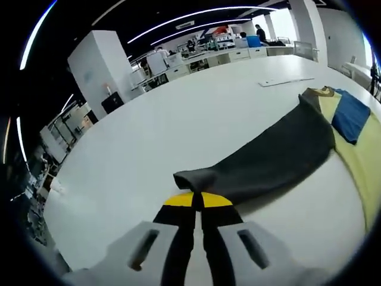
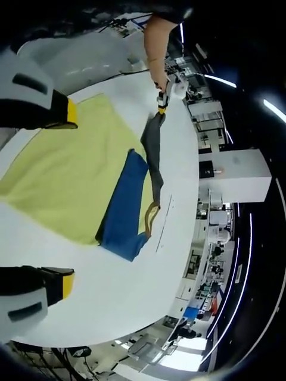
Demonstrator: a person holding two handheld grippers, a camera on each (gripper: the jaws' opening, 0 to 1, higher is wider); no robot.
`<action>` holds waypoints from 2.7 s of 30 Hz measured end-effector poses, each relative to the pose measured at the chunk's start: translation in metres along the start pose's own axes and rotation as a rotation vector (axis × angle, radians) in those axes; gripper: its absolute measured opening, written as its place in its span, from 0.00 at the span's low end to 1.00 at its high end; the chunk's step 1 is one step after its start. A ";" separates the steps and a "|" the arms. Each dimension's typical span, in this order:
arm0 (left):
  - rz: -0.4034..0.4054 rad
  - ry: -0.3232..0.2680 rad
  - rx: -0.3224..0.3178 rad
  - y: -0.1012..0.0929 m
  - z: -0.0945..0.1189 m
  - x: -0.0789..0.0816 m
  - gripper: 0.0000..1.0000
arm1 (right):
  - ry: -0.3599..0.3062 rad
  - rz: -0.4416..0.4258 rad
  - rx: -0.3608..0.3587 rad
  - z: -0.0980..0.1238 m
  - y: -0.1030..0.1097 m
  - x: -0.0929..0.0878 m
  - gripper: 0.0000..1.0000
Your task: Fold the garment on the visible template until the final outline fits inside the template.
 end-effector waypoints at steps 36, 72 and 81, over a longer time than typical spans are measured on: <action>0.362 0.052 -0.018 0.009 -0.036 -0.023 0.26 | 0.028 -0.014 -0.003 -0.008 0.005 0.002 0.99; 0.192 0.042 -0.114 -0.019 -0.017 0.020 0.02 | -0.002 -0.017 0.002 -0.005 0.009 0.003 0.98; 0.100 -0.011 -0.140 -0.034 -0.004 0.045 0.01 | -0.015 0.010 0.017 -0.004 0.011 0.005 0.99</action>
Point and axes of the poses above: the point that each gripper's makers call its tool centre point, and the gripper's own axes: z roughly backward along the fingers, y roughly to its left, x roughly out of its top, the point moved 6 cm from there along z, roughly backward along the fingers, and after that the axes turned 10 degrees about x, right-handed, at the moved point
